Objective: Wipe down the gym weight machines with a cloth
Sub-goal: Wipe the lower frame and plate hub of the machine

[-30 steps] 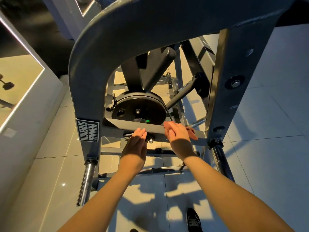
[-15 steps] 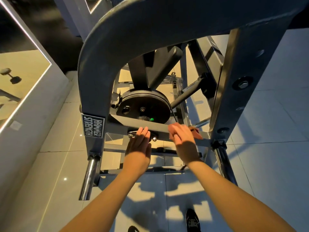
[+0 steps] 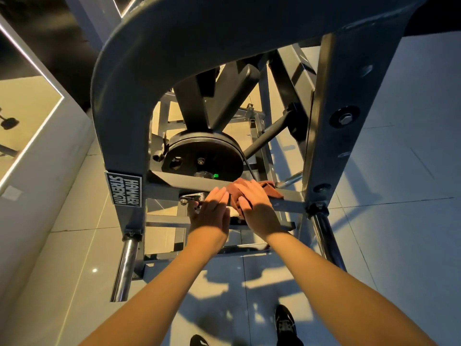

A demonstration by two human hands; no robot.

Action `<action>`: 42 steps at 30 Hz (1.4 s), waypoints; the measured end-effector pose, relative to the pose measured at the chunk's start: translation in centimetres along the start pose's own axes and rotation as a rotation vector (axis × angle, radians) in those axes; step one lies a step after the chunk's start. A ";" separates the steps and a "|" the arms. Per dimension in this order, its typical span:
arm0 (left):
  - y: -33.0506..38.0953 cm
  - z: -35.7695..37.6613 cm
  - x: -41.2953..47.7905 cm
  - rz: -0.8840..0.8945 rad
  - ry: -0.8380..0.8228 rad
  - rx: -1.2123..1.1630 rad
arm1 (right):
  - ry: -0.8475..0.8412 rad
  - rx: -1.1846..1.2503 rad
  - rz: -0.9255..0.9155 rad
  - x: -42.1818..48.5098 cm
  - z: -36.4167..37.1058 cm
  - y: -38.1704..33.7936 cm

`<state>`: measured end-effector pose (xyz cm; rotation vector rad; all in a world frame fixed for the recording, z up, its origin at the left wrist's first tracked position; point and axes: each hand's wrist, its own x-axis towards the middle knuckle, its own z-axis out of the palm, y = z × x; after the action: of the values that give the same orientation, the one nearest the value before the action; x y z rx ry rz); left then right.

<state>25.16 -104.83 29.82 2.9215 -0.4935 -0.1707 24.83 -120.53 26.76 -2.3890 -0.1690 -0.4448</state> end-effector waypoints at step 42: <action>-0.1 -0.8 -6.0 -0.143 -0.106 -0.782 | 0.043 0.810 0.734 -4.1 -0.6 -6.5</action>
<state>19.65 -102.60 31.06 2.1815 -0.1667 -0.4279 19.26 -116.03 29.70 -1.4912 0.4581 -0.0434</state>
